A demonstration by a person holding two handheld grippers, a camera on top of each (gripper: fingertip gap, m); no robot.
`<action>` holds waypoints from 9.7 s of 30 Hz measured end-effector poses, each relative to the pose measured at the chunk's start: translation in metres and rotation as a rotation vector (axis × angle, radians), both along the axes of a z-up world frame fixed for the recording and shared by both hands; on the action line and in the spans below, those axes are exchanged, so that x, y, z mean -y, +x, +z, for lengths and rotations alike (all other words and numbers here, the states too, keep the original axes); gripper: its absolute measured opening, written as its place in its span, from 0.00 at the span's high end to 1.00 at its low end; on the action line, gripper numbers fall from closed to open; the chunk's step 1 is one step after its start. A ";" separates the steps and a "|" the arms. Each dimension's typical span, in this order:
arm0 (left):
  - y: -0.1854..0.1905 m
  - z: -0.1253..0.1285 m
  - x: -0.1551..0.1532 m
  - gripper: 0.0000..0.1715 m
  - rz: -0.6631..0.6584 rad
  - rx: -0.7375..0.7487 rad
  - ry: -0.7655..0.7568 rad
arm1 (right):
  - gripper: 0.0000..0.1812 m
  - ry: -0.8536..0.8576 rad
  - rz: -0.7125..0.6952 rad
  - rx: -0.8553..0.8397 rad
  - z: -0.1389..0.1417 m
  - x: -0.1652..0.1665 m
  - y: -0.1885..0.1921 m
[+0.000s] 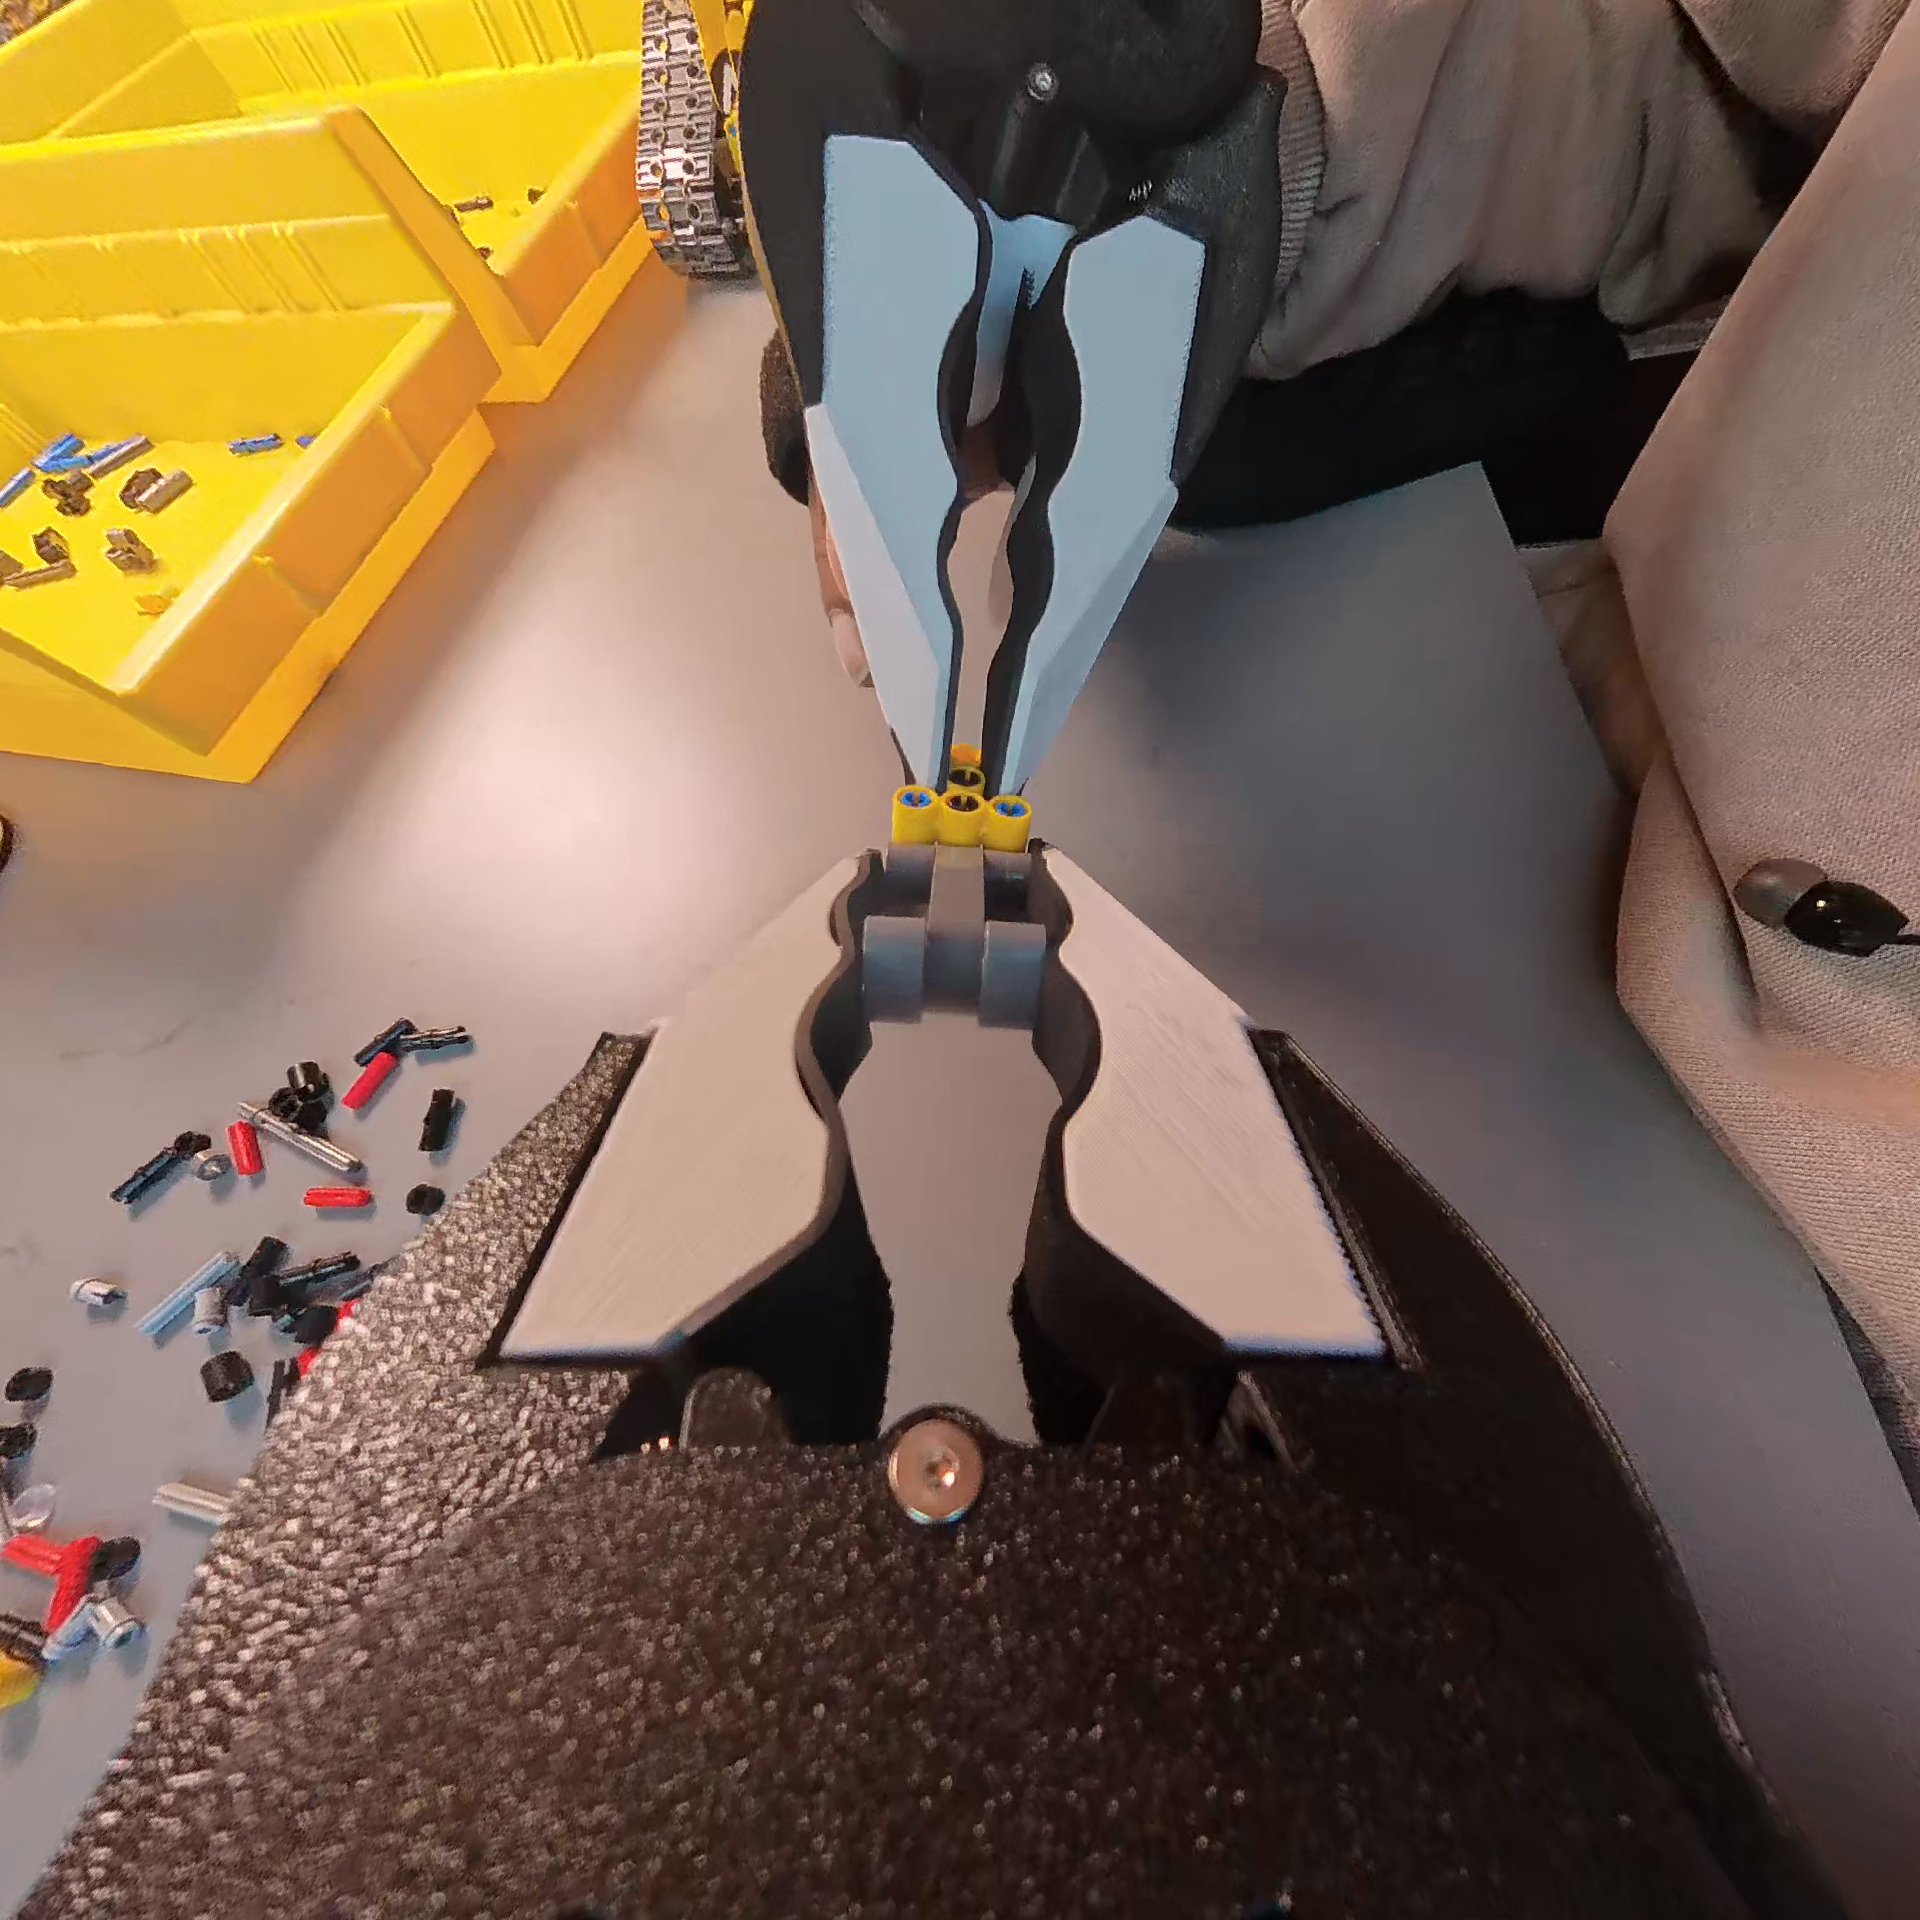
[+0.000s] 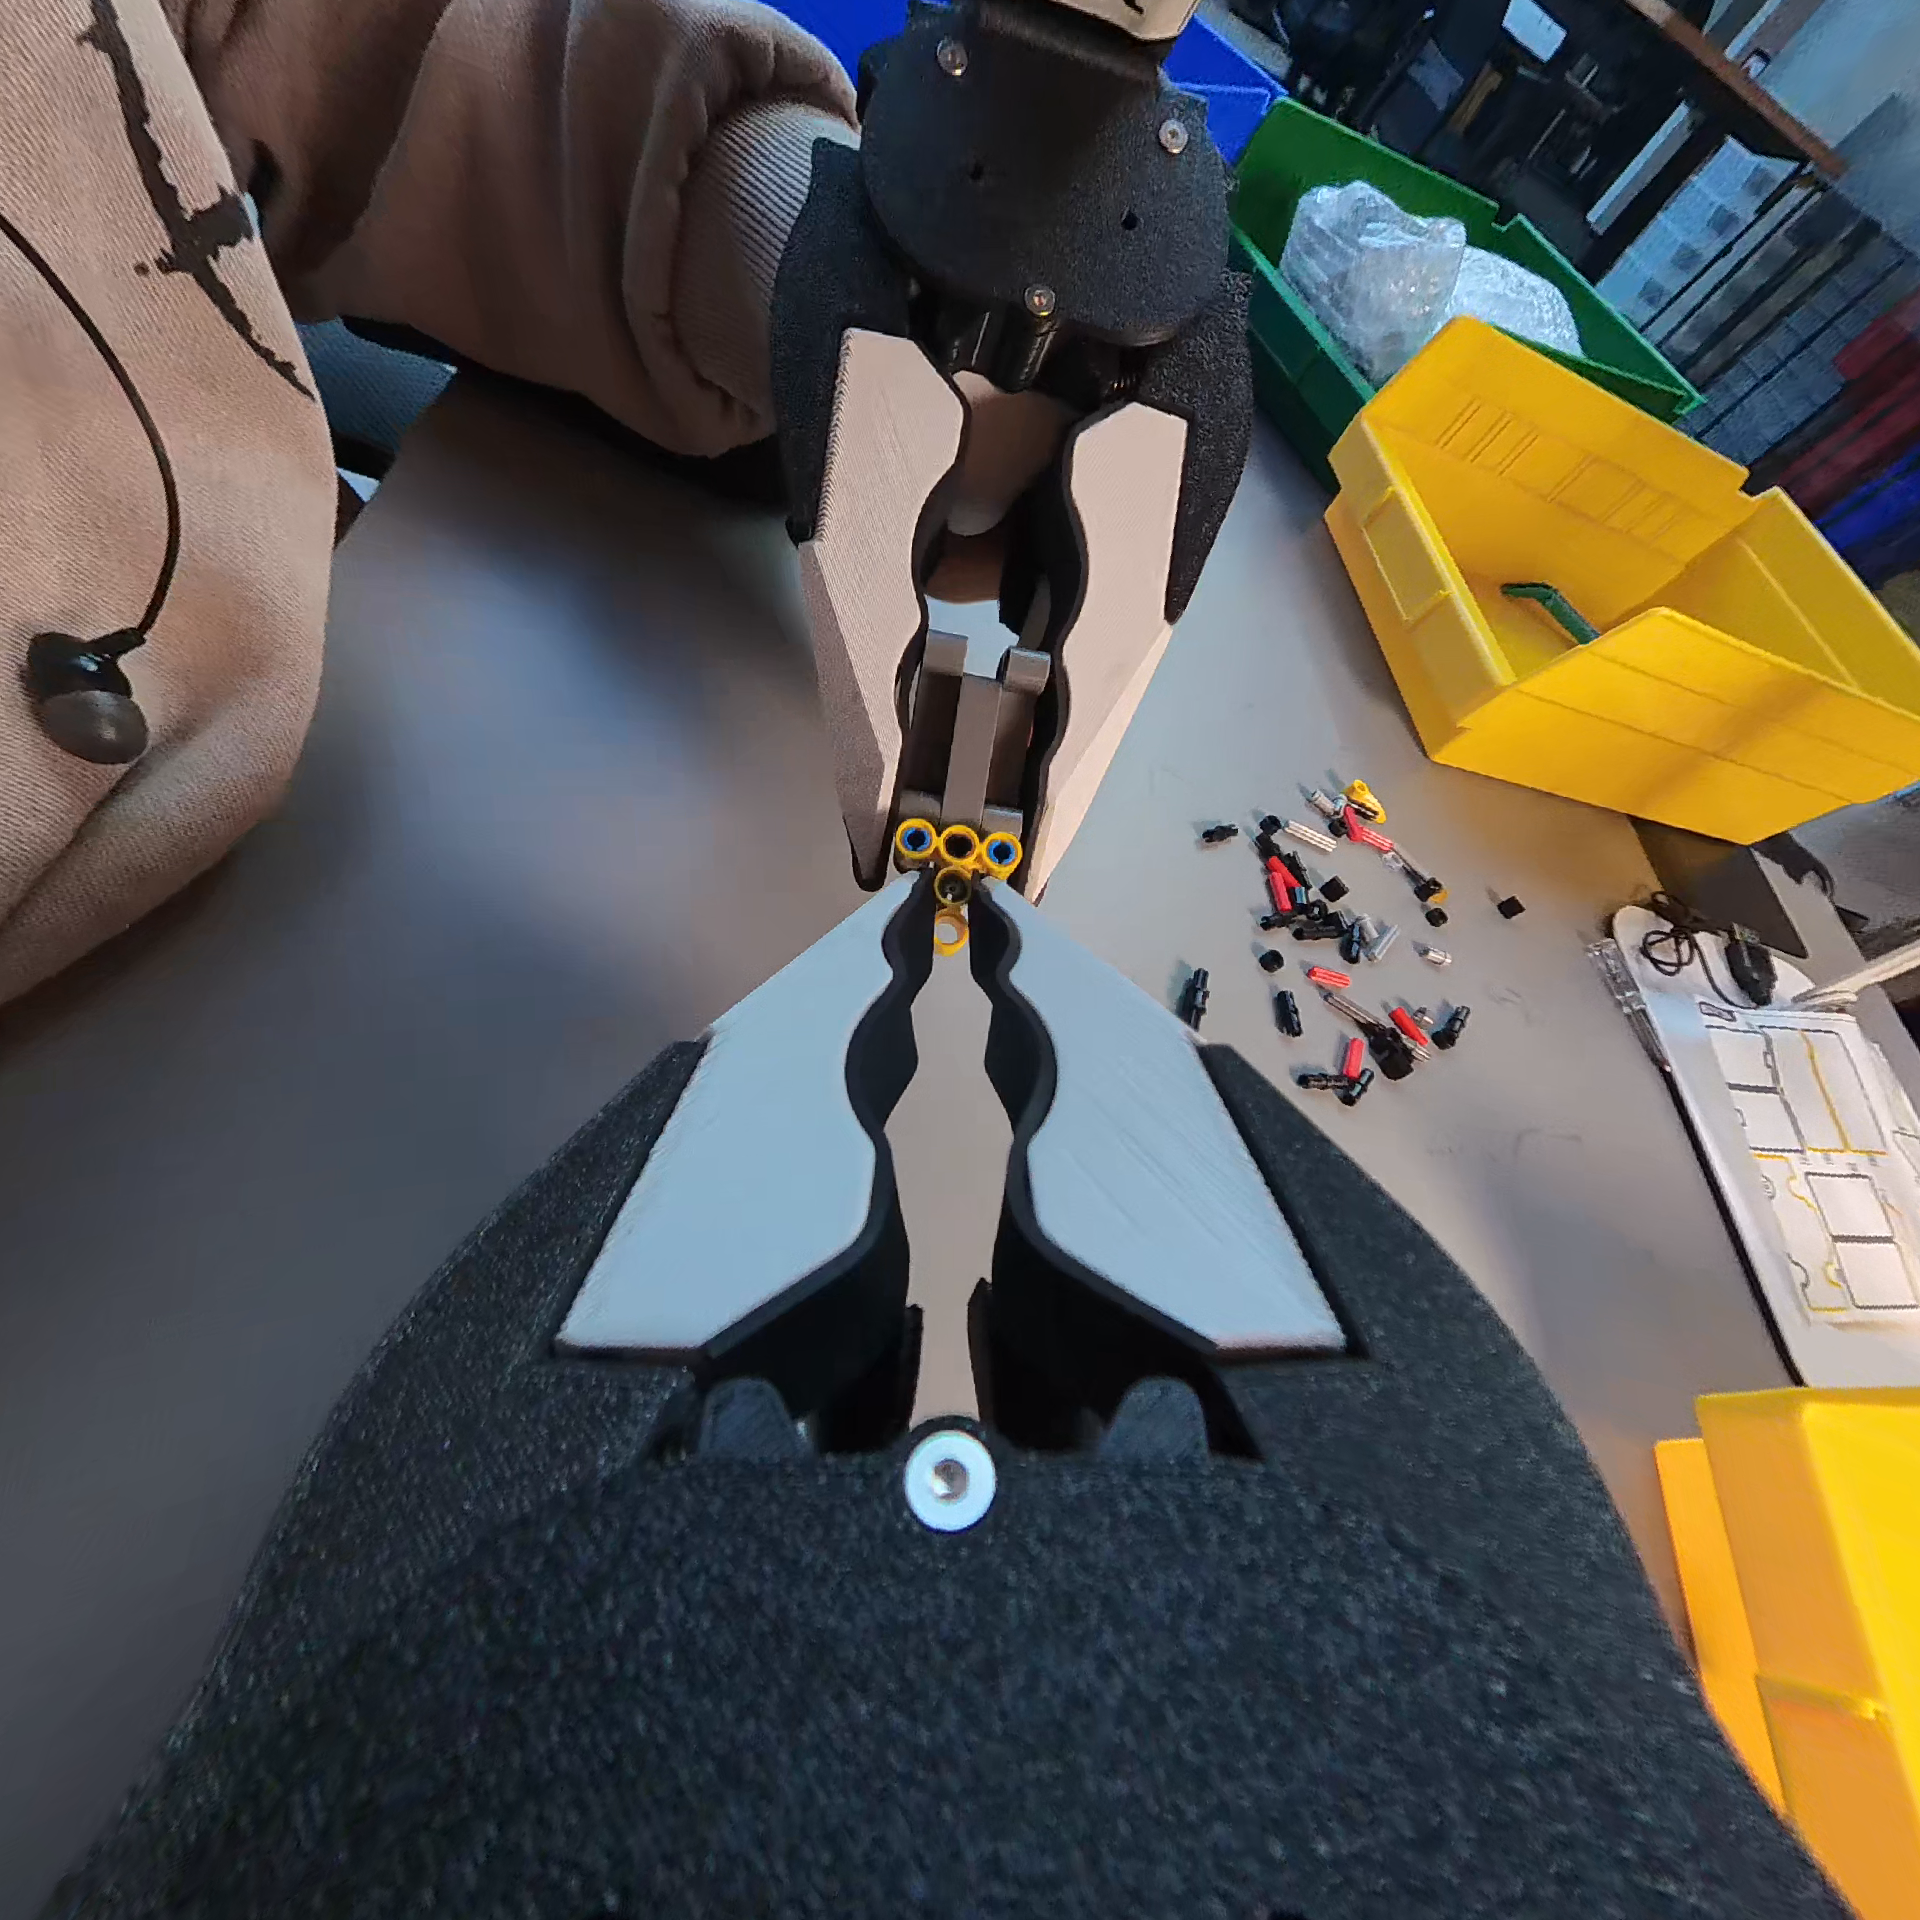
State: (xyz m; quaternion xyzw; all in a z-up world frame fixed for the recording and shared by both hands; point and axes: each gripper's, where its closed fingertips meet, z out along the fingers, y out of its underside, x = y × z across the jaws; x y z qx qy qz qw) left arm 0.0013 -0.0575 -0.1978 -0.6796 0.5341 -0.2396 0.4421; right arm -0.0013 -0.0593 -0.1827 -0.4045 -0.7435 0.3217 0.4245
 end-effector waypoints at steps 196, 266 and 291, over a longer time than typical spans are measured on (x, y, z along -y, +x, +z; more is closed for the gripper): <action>-0.007 0.030 -0.020 0.91 0.197 0.110 0.276 | 0.92 -0.420 -0.197 -0.149 0.016 -0.042 0.000; -0.030 0.054 -0.038 0.91 0.238 0.708 -0.398 | 0.94 -0.585 -0.241 -0.270 0.047 -0.047 0.001; -0.018 0.064 -0.024 0.91 0.163 0.640 -0.252 | 0.92 -0.805 -0.102 -0.337 0.063 -0.037 0.004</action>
